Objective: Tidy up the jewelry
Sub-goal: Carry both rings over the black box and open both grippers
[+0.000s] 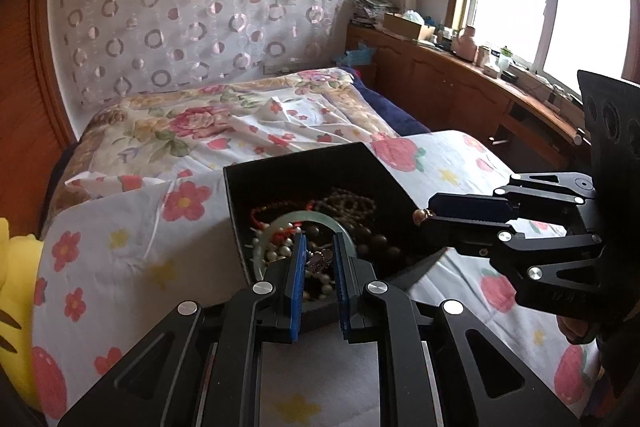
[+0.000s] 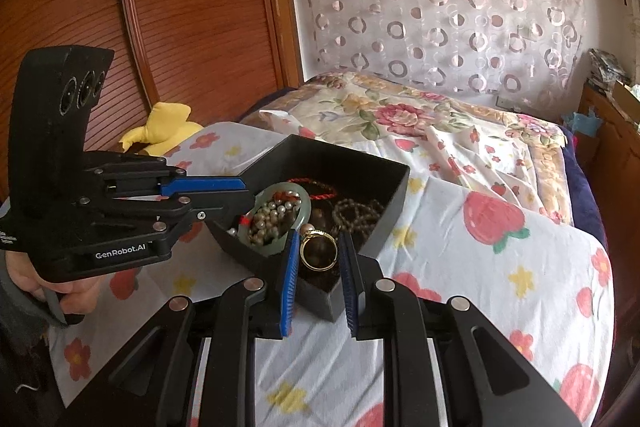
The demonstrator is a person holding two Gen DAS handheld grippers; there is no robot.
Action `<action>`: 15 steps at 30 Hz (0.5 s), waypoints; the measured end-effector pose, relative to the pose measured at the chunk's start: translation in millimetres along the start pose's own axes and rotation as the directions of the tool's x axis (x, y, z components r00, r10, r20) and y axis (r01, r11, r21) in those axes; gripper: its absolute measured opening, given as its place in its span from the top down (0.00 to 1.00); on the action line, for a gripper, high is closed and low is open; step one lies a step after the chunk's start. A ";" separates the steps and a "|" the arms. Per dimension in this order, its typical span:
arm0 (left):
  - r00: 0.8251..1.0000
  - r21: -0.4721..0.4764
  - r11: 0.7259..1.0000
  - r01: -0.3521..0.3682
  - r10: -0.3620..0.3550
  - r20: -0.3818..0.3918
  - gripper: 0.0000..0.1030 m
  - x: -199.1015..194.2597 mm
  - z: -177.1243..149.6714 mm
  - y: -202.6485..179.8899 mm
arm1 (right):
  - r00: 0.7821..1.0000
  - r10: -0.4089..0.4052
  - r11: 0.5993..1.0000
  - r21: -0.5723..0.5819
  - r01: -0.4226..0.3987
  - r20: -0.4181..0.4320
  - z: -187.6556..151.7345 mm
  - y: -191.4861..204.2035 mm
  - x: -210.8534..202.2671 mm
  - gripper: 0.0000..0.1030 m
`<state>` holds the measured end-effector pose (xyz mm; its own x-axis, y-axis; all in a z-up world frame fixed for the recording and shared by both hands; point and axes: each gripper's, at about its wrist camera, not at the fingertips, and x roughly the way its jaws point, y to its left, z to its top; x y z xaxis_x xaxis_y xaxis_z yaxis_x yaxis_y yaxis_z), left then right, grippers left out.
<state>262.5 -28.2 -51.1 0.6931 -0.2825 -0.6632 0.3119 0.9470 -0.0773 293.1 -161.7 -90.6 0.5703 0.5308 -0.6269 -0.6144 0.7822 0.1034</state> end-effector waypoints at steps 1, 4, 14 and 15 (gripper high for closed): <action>1.000 0.000 1.000 -0.001 0.001 0.000 0.88 0.7 1.2 0.8 | 1.000 -0.001 1.000 -0.002 0.001 -0.002 1.1 0.2 2.3 0.78; 1.000 -0.003 1.000 -0.002 0.002 0.002 0.88 2.9 3.9 3.1 | 1.000 -0.005 1.000 -0.003 0.005 -0.009 2.4 0.8 8.1 0.78; 1.000 -0.002 1.000 -0.006 0.006 -0.003 0.88 4.8 5.9 5.5 | 1.000 -0.007 1.000 0.007 0.007 -0.008 2.3 -1.4 11.2 0.76; 1.000 -0.002 1.000 -0.008 0.008 -0.003 0.88 5.6 7.3 6.4 | 1.000 -0.007 1.000 0.008 0.007 -0.006 2.5 -1.5 10.8 0.76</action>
<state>273.1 -24.9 -49.9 0.6935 -0.2745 -0.6661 0.3049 0.9495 -0.0737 301.6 -156.4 -95.6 0.5710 0.5236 -0.6324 -0.6060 0.7884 0.1057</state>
